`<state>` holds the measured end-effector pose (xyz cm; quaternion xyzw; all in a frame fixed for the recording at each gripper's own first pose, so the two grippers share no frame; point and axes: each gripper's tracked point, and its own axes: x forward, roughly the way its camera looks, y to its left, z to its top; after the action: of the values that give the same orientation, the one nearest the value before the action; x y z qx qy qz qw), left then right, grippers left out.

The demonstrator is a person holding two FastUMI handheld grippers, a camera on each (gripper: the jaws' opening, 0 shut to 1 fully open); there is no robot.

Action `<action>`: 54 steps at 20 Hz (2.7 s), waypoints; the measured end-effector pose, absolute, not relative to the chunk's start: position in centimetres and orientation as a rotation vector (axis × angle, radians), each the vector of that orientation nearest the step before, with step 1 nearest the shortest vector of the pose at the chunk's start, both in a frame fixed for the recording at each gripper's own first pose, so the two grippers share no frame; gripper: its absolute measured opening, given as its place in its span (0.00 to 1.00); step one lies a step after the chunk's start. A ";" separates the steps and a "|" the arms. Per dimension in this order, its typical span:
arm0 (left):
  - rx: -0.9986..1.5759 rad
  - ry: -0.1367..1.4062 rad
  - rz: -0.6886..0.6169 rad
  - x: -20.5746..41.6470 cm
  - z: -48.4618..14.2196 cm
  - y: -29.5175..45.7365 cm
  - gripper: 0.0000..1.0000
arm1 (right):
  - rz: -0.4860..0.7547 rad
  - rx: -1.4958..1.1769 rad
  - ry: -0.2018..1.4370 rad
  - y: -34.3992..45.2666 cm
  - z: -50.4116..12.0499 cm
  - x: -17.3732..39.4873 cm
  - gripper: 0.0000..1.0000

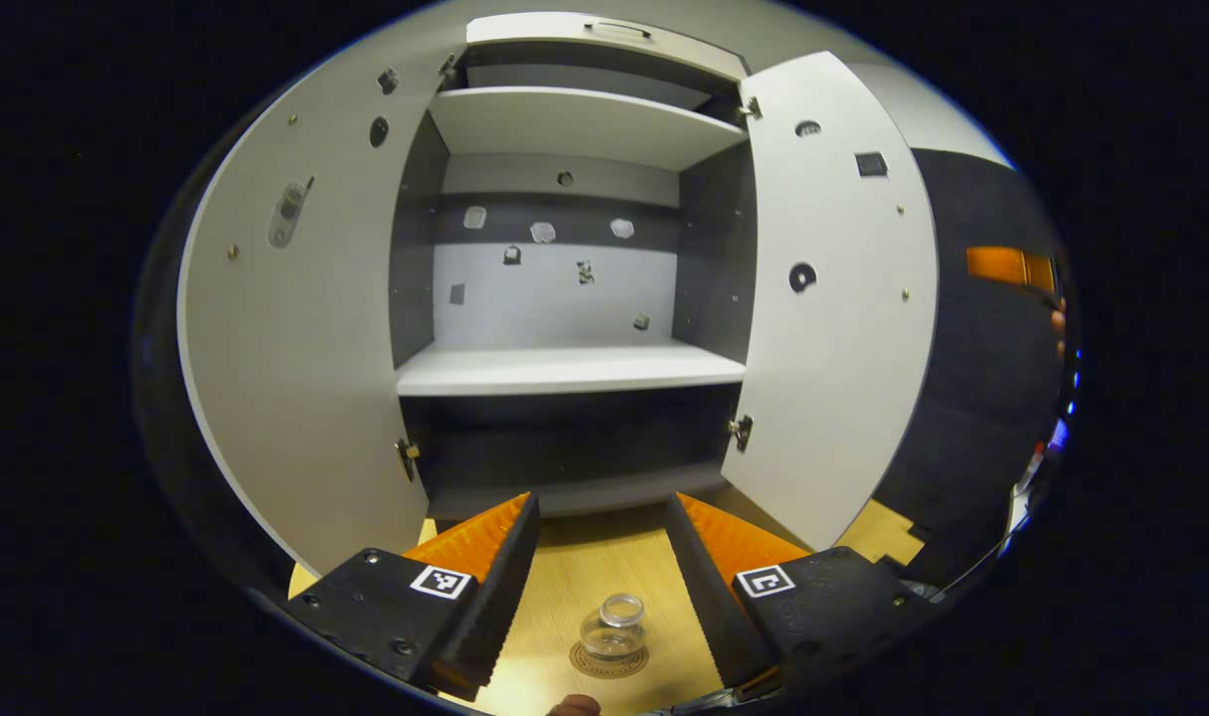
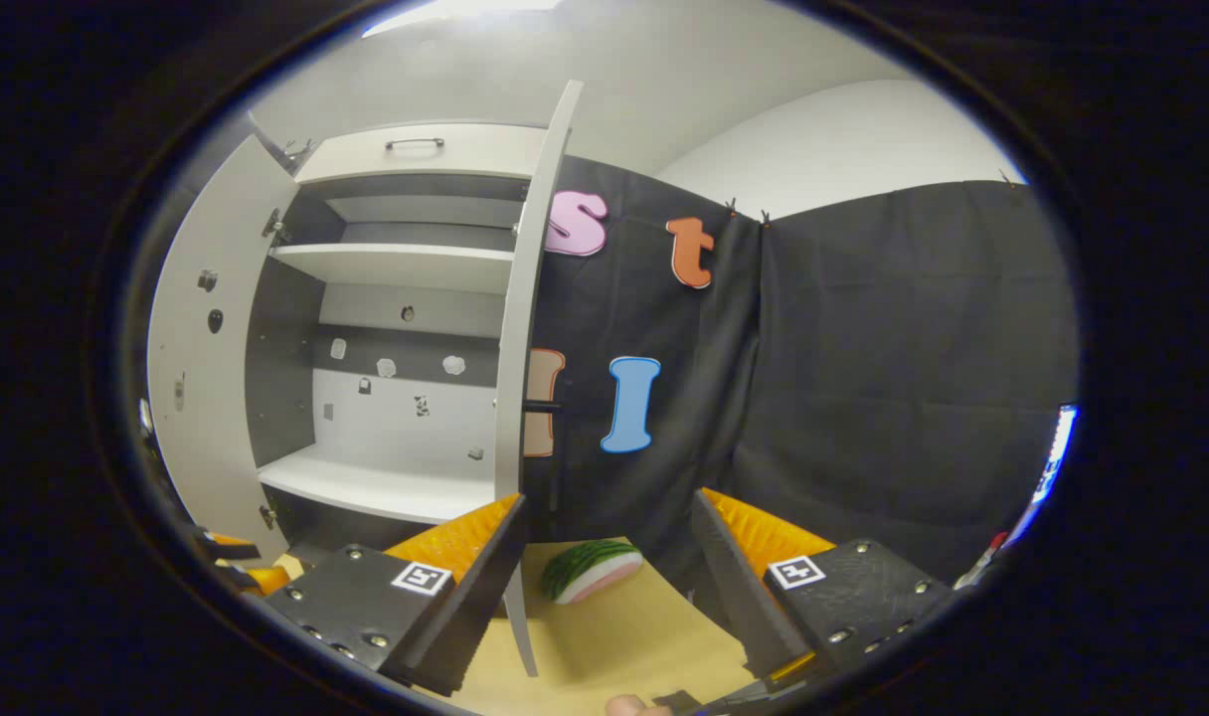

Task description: Grasp the bottle in the cabinet with the left hand and place it on the coaster, then close the right door with the right hand and the left door with the left hand.

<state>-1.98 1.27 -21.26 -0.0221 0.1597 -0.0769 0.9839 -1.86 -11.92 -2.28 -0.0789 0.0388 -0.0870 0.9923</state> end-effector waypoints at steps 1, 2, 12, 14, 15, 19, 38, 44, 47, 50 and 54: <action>-0.056 0.298 -0.129 -1.5 -19.3 1.9 0.87 | -0.170 -0.163 0.071 -11.9 -2.2 -1.6 1.00; -0.061 0.284 -0.096 -1.3 -17.8 2.8 0.91 | -0.164 -0.164 0.067 -11.9 -2.2 -1.1 1.00; -0.009 0.187 0.089 -4.2 -8.5 6.4 0.92 | -0.083 -0.125 0.054 -11.4 -2.3 2.4 1.00; -0.022 0.190 0.114 -4.9 -8.2 7.0 0.92 | -0.056 -0.124 0.043 -10.9 -2.1 2.7 0.97; -0.027 0.193 0.125 -5.4 -8.2 7.3 0.92 | -0.036 -0.125 0.041 -10.6 -2.1 2.8 0.97; -0.018 0.181 0.180 -7.0 -7.3 8.7 0.92 | 0.058 -0.114 0.048 -7.8 -2.5 2.7 0.97; 0.003 0.180 0.478 -15.0 -6.0 19.0 0.92 | 0.415 -0.064 0.068 8.5 -4.2 7.4 0.97; -0.009 0.177 0.543 -16.5 -6.0 21.4 0.92 | 0.425 -0.058 0.059 9.9 -4.2 10.1 0.97; -0.010 0.172 0.561 -16.6 -5.8 22.0 0.92 | 0.438 -0.031 0.066 10.8 -4.8 11.1 0.97; -0.011 0.165 0.565 -16.4 -5.6 22.2 0.92 | 0.432 -0.017 0.070 11.6 -5.0 11.9 0.94; -0.001 0.164 0.568 -16.1 -5.6 22.4 0.92 | 0.406 -0.048 0.052 12.5 -5.2 12.9 0.94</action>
<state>-16.13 22.37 -5.56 -0.0005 0.0808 0.2797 0.9567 12.88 12.49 -5.18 -0.0236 0.0260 0.2015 0.9789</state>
